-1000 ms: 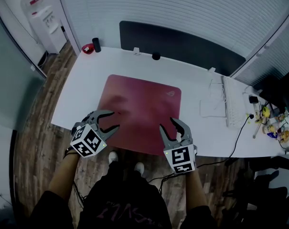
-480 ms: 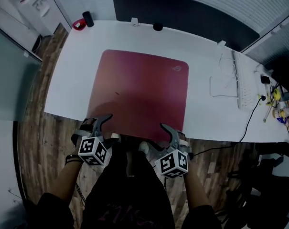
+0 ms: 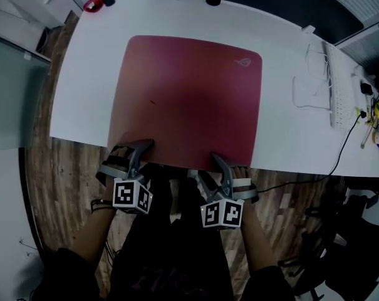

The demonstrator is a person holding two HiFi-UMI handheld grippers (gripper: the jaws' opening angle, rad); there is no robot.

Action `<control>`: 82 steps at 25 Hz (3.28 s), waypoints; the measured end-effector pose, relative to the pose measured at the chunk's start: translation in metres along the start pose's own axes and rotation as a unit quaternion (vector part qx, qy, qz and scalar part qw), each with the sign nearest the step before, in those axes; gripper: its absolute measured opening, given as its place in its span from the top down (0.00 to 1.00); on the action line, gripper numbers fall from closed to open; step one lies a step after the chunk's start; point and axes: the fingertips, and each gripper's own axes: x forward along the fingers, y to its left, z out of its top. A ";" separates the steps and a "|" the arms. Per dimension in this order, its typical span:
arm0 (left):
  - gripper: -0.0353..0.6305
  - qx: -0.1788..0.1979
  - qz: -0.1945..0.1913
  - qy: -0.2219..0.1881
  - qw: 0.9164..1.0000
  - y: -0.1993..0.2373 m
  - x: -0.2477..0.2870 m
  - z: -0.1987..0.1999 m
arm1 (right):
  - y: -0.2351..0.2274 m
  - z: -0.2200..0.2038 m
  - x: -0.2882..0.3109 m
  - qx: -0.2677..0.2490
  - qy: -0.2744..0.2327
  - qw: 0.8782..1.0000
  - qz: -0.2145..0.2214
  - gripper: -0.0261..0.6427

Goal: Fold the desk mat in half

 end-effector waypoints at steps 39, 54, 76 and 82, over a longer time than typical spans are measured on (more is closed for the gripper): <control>0.91 0.003 -0.250 -0.076 0.965 0.214 -0.033 0.071 | -0.215 0.066 -0.001 0.028 -0.013 0.979 0.201 0.92; 0.90 -0.022 -0.274 -0.038 0.961 0.319 0.080 0.046 | -0.313 0.041 0.115 0.024 0.062 0.981 0.183 0.92; 0.75 -0.001 -0.219 -0.025 0.975 0.326 0.143 0.009 | -0.326 0.023 0.178 0.021 0.060 0.994 0.091 0.80; 0.75 -0.058 -0.185 -0.055 0.980 0.347 0.132 0.015 | -0.352 0.037 0.165 0.121 -0.008 0.992 0.040 0.80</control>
